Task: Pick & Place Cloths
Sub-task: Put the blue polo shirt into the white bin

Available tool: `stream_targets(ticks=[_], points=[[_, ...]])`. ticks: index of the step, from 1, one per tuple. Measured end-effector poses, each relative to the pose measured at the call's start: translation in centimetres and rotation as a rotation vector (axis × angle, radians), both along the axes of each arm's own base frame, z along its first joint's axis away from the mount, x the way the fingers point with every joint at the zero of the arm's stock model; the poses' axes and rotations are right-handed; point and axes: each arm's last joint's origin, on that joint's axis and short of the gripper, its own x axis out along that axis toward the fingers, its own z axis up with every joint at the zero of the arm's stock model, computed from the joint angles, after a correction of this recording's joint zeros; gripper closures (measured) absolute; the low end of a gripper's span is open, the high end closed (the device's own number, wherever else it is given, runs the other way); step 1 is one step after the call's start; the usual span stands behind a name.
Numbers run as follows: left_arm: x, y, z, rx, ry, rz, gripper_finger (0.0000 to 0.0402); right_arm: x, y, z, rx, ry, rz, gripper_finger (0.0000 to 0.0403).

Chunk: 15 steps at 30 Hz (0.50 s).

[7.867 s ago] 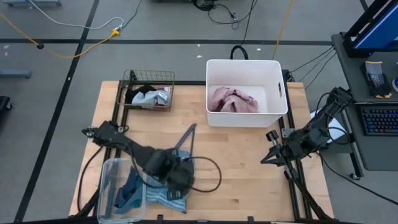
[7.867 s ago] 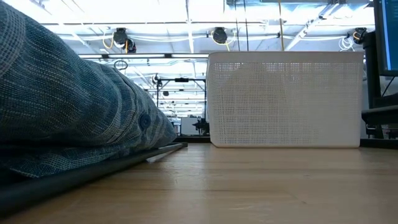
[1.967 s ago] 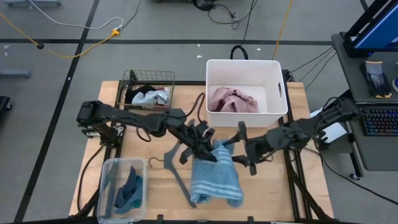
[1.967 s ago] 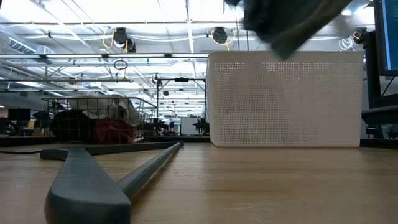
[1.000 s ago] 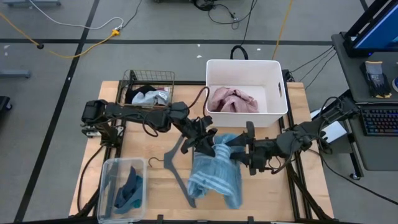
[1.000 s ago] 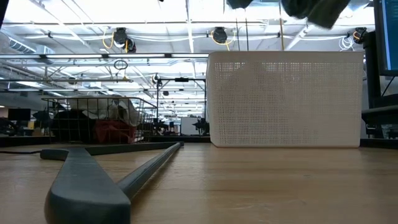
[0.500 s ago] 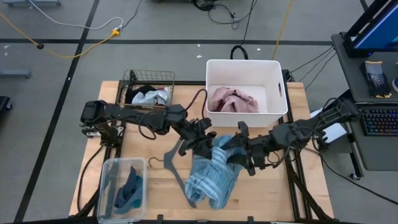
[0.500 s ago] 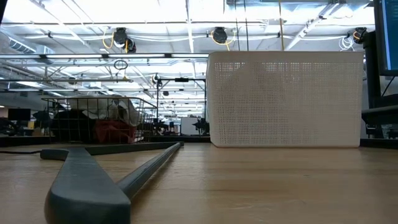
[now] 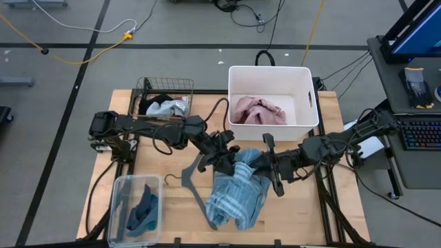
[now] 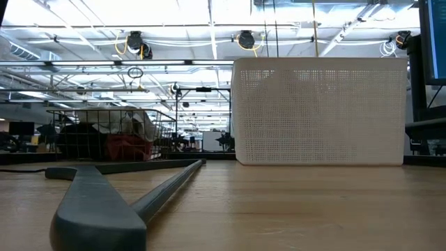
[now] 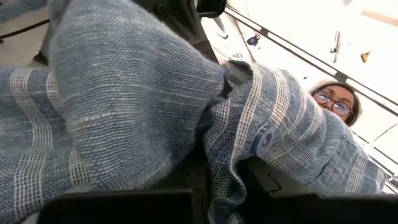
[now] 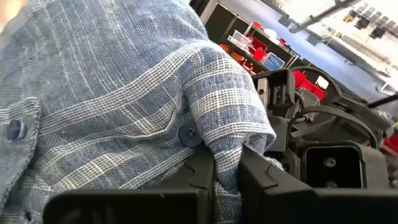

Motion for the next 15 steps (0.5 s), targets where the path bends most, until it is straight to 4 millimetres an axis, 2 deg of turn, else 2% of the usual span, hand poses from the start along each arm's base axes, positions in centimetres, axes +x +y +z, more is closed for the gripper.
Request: stream_targets(ticks=[4,10,15], points=[[0.0,0.0,0.1,-0.011,-0.001,-0.001,0.0344,0.0,0.0,0.1,0.067,0.002,-0.010,0.0381],[0.0,0.2,0.2,-0.018,0.000,0.016,0.0311,-1.2,0.1,0.9,0.115,-0.016,-0.012,0.0381],[0.1,1.5,0.2,-0.015,-0.006,0.041,0.0276,-2.5,0.2,1.7,0.141,-0.043,-0.071,0.0381]])
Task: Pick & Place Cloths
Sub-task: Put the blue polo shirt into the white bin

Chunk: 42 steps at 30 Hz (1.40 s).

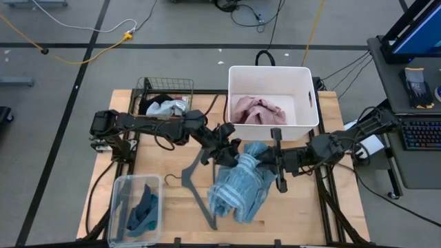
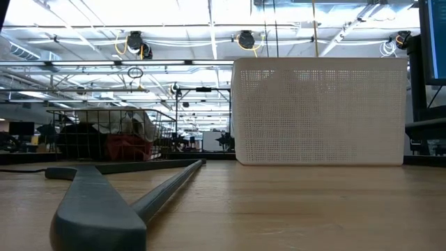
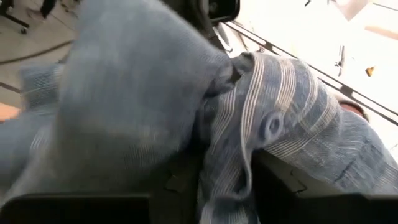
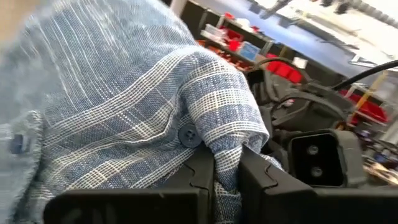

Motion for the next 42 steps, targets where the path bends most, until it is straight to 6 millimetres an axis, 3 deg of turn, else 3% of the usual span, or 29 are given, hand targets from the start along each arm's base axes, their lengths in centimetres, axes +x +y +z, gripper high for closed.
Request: stream_targets(ticks=[11,18,25,35,42], points=[[0.0,4.2,-0.1,0.001,0.010,0.089,0.0234,-2.6,0.5,1.6,-0.001,-0.072,-0.091,0.0381],[-0.2,7.1,-0.2,0.005,0.019,0.137,0.0231,-4.1,0.3,3.1,-0.029,-0.172,-0.147,0.0381],[-0.7,9.6,-0.3,-0.009,0.035,0.173,0.0231,-5.3,-0.8,4.4,-0.080,-0.225,-0.326,0.0381],[-0.8,10.2,-0.3,-0.003,0.035,0.186,0.0231,-6.9,-2.9,6.1,-0.206,-0.209,-0.721,0.0381],[-0.7,10.2,-0.3,0.045,-0.007,0.227,0.0231,-6.7,-5.2,6.4,-0.326,-0.104,-0.973,0.0381]])
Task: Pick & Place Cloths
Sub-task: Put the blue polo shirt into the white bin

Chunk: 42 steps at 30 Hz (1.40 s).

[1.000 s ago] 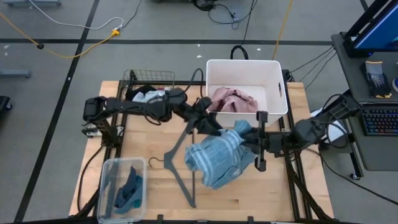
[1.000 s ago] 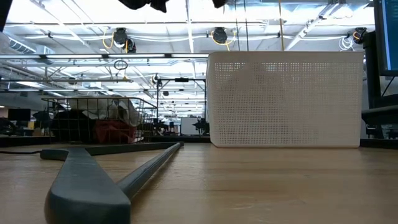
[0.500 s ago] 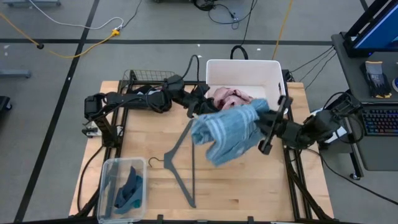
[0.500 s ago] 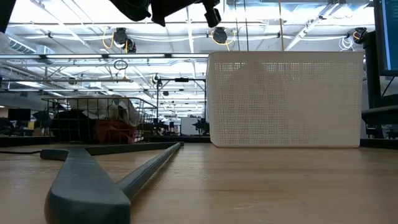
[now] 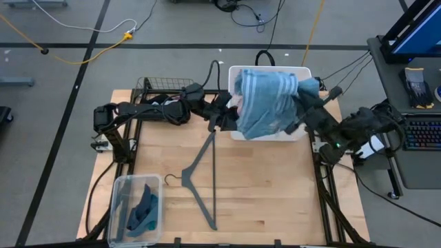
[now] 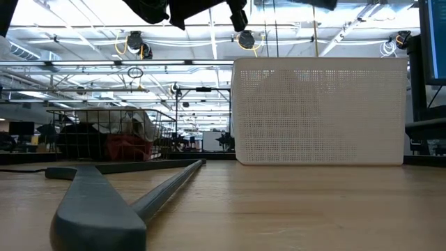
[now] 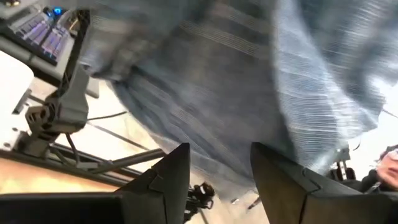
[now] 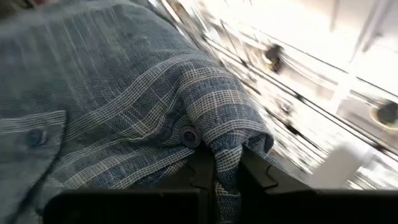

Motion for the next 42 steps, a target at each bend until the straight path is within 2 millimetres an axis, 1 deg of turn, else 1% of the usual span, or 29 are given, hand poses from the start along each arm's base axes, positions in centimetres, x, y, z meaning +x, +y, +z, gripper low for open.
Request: stream_targets(ticks=[4,8,18,25,30,34,37,39,42], points=[[0.0,0.0,0.0,0.029,-0.017,0.008,0.0231,0.4,-1.4,-0.1,-0.016,0.033,-0.093,0.0381],[0.0,-0.2,0.0,0.027,-0.017,0.003,0.0231,0.7,-2.2,-0.3,-0.028,0.058,-0.146,0.0381],[0.3,-1.6,0.0,0.019,-0.012,-0.042,0.0231,0.9,-2.7,-0.6,-0.019,0.094,-0.187,0.0381],[0.4,-2.4,0.0,0.116,-0.073,-0.047,0.0231,1.1,-3.4,-0.9,-0.004,0.095,-0.222,0.0381],[0.4,-2.6,0.0,0.227,-0.142,-0.049,0.0231,1.5,-4.2,-1.6,0.011,0.133,-0.257,0.0381],[0.0,-2.8,0.4,0.316,-0.211,-0.088,0.0231,1.4,-5.1,-2.3,0.040,0.160,-0.287,0.0381],[-0.7,-2.7,1.2,0.364,-0.255,-0.106,0.0231,1.2,-5.8,-2.8,0.070,0.160,-0.296,0.0381],[-1.3,-2.4,2.0,0.396,-0.280,-0.089,0.0231,0.9,-6.2,-3.0,0.087,0.153,-0.270,0.0381],[-2.3,-1.9,2.7,0.426,-0.253,-0.082,0.0231,0.7,-6.9,-3.5,0.120,0.143,-0.220,0.0381]])
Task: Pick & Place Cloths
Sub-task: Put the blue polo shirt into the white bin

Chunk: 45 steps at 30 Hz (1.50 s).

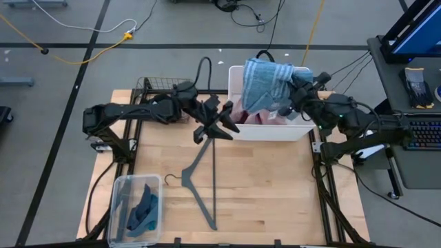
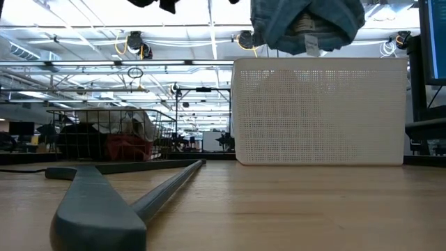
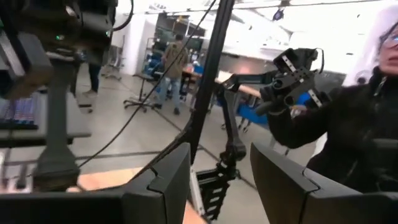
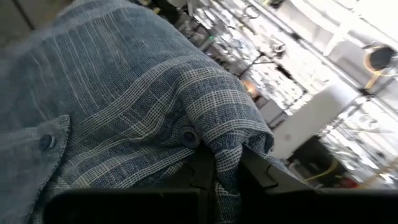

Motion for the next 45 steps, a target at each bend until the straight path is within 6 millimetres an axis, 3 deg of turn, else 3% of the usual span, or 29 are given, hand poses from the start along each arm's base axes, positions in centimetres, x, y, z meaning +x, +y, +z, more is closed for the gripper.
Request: stream_targets(ticks=[11,26,35,45], points=[[-3.3,0.1,1.7,0.094,0.078,0.048,0.0231,-0.2,-3.9,-2.6,0.192,0.055,0.028,0.0381],[-3.3,0.1,1.1,0.079,0.151,0.071,0.0231,0.1,-10.0,-7.2,0.602,0.132,-0.001,0.0381],[-3.3,0.1,0.9,0.074,0.176,0.069,0.0231,0.5,-13.2,-11.0,0.827,0.228,-0.101,0.0381],[-3.3,0.1,0.7,0.070,0.195,0.068,0.0231,0.1,-14.6,-16.4,0.907,0.301,-0.183,0.0357]])
